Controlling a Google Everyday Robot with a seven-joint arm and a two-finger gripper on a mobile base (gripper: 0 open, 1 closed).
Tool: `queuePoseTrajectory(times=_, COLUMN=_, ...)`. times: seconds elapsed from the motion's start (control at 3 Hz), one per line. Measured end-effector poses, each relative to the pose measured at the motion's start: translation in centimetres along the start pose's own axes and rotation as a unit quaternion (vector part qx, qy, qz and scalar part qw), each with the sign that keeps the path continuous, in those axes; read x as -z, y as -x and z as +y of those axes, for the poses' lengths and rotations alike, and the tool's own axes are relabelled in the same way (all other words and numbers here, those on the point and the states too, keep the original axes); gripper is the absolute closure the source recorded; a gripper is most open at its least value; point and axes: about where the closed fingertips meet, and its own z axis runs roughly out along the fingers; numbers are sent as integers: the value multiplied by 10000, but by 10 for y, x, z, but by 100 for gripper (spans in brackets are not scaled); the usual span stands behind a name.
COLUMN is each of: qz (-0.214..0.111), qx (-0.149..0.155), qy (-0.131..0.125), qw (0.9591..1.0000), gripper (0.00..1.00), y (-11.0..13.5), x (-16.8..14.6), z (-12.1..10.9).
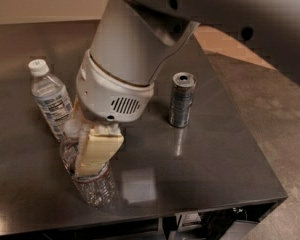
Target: Move water bottle near redbull can
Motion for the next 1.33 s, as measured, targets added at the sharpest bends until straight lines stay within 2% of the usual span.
queuePoseTrajectory(times=0.33, qz=6, qx=-159, qy=-61, qw=9999, gripper=88, y=-9, x=9, z=-11)
queuePoseTrajectory(times=0.67, qz=18, qx=-462, qy=-258, qw=9986, gripper=100, y=-33, x=25, z=-39)
queuePoseTrajectory(times=1.0, qz=21, qx=-838, qy=-547, qw=9950, gripper=100, y=-65, x=45, z=-78)
queuePoseTrajectory(times=1.33, qz=123, qx=-1151, qy=-902, qw=9892, gripper=100, y=-96, x=62, z=-112)
